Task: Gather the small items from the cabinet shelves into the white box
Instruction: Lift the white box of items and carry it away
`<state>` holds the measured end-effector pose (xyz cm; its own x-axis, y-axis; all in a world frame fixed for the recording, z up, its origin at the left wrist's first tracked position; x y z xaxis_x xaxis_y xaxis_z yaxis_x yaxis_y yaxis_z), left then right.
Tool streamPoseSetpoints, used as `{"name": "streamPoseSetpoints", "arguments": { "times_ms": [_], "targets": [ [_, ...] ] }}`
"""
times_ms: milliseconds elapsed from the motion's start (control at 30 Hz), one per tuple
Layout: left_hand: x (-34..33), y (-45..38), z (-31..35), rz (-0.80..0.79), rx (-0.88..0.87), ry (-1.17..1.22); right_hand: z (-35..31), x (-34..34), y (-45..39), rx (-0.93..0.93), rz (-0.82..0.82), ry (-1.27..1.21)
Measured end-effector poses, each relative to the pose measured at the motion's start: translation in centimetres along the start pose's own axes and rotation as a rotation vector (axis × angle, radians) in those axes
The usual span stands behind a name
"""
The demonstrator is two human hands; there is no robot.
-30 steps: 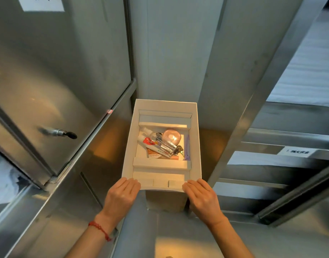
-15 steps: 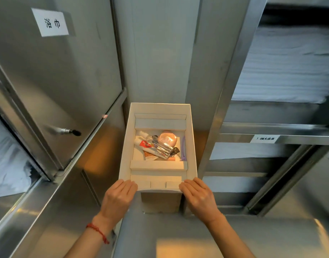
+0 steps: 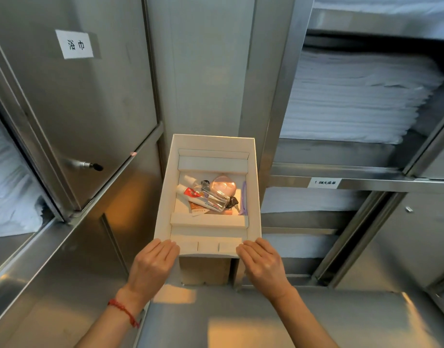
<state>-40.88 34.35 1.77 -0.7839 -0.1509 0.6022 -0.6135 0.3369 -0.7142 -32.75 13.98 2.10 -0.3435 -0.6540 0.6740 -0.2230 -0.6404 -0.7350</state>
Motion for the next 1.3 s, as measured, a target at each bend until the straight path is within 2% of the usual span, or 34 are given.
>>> {"name": "streamPoseSetpoints", "arguments": {
  "times_ms": [533,767,1000,1300],
  "targets": [
    [4.2,2.8,4.5,-0.047,-0.026,-0.04,-3.8,4.6,4.5,0.005,0.045,0.035],
    [5.4,3.2,4.8,-0.008,-0.062,0.042,-6.1,5.4,6.1,-0.078,-0.003,0.046],
    [5.5,3.0,5.8,0.016,-0.121,0.105,-7.6,7.2,7.6,-0.132,0.011,0.137],
    [5.3,0.5,8.5,0.124,-0.221,0.221,-7.7,9.9,10.6,-0.24,-0.003,0.284]
  ]
}}
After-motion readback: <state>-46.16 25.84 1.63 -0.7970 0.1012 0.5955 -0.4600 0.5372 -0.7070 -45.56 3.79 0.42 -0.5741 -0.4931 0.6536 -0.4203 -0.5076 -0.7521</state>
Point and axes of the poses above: each hand's wrist, its own y-axis away from the middle knuckle, its own x-axis out of the back of the hand, z = x × y, the point moved 4 cm from there along -y, towards the middle knuckle, and after that the axes turned 9 degrees about -y, right-handed, at the moved point
